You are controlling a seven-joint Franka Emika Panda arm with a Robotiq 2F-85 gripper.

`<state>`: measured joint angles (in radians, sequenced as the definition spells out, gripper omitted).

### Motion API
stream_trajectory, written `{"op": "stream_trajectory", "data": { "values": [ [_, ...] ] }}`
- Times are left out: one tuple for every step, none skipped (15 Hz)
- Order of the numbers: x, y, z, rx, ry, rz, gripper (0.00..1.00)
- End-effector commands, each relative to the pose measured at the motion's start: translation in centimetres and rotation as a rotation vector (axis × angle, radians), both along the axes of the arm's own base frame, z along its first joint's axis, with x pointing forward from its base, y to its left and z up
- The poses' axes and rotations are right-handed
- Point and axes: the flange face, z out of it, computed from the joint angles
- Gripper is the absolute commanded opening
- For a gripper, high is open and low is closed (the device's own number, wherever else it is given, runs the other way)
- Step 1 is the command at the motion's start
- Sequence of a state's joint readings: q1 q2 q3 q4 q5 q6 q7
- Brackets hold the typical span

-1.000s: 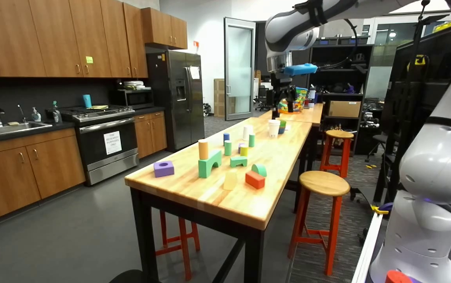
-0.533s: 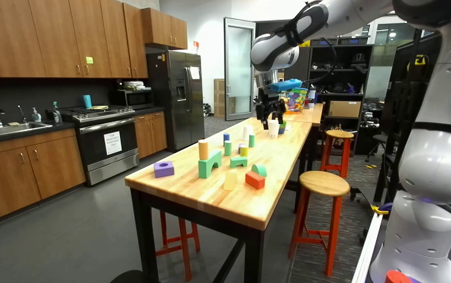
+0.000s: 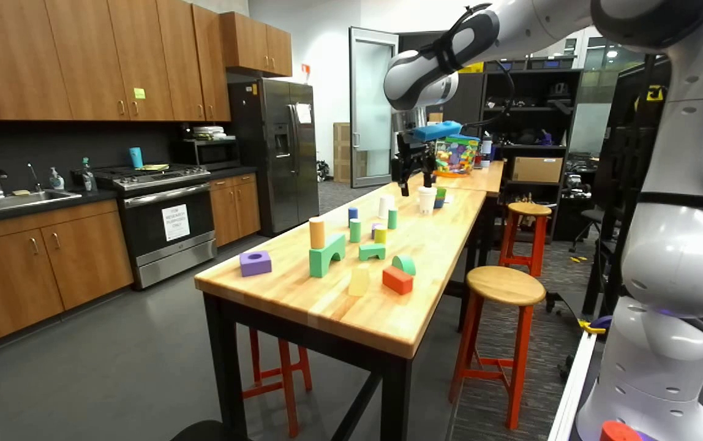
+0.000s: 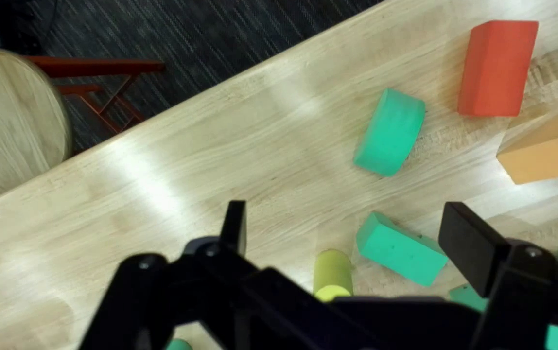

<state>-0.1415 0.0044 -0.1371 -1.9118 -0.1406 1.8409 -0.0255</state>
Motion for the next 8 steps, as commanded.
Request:
{"op": "stream_trajectory", "data": {
  "values": [
    [3.0, -0.7, 0.6, -0.023, -0.013, -0.006, 1.00],
    [3.5, -0.8, 0.6, -0.025, -0.014, -0.004, 1.00],
    [4.0, -0.8, 0.5, -0.026, -0.010, -0.003, 1.00],
    [4.3, -0.9, 0.4, -0.027, -0.011, -0.002, 1.00],
    [4.5, -0.9, 0.3, -0.025, -0.012, 0.003, 1.00],
    [4.6, -0.8, 0.2, -0.024, -0.009, 0.024, 1.00],
    [4.4, -0.5, 0.4, -0.040, -0.014, 0.059, 1.00],
    [4.2, -0.3, 0.6, -0.035, -0.012, 0.100, 1.00]
  ]
}}
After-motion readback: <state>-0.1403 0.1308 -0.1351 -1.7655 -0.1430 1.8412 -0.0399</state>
